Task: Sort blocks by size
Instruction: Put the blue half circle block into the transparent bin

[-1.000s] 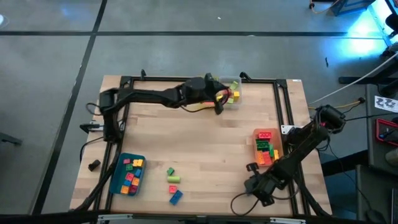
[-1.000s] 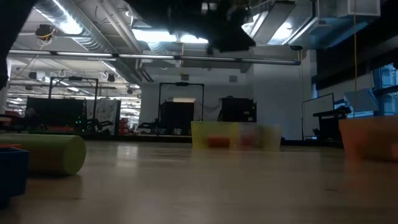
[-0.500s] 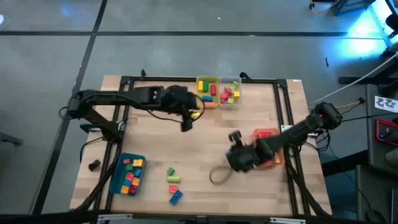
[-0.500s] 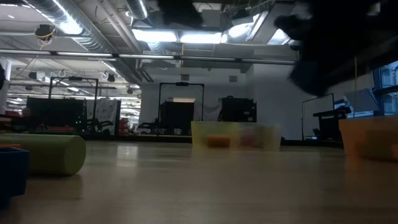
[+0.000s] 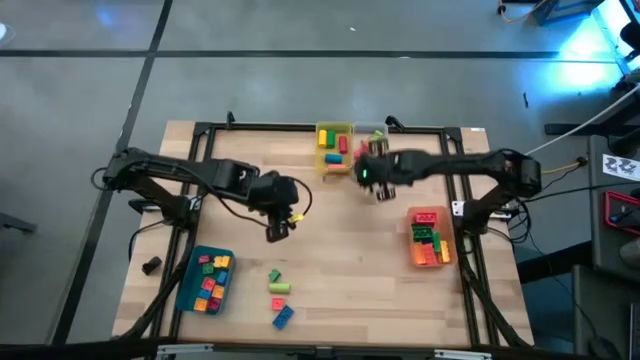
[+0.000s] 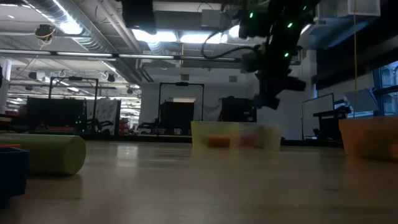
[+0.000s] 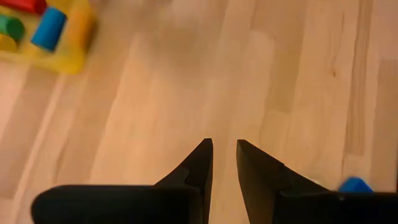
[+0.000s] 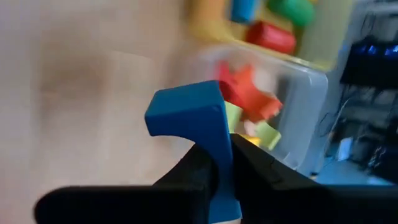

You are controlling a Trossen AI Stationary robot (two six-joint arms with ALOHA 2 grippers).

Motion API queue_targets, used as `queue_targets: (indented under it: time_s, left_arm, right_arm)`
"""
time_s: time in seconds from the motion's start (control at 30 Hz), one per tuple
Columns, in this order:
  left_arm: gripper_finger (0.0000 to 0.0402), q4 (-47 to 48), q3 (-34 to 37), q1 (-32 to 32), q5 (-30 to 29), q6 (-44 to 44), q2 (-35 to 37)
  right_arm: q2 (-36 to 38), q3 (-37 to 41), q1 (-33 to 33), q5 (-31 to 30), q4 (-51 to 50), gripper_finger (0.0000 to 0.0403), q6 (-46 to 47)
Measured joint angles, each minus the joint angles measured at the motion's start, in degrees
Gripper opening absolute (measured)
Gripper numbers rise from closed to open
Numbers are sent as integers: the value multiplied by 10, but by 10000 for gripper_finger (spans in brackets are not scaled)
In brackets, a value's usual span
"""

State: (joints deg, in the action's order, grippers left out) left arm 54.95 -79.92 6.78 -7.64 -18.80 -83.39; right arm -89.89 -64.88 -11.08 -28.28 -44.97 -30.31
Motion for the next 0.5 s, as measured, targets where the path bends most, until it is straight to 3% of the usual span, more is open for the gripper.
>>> queue_targets:
  time_s: [0.23, 0.37, 0.5]
  left_arm:
    - [57, -1, 0, 37, 0, -52, -1]
    - [58, -1, 0, 55, 0, -97, -1]
    - [56, -1, 0, 81, 0, -135, -1]
  right_arm:
    - [0, 0, -146, 98, 87, 51, -53]
    - [0, 0, -197, 161, 144, 45, -61]
    - [0, 0, -225, 181, 196, 71, -60]
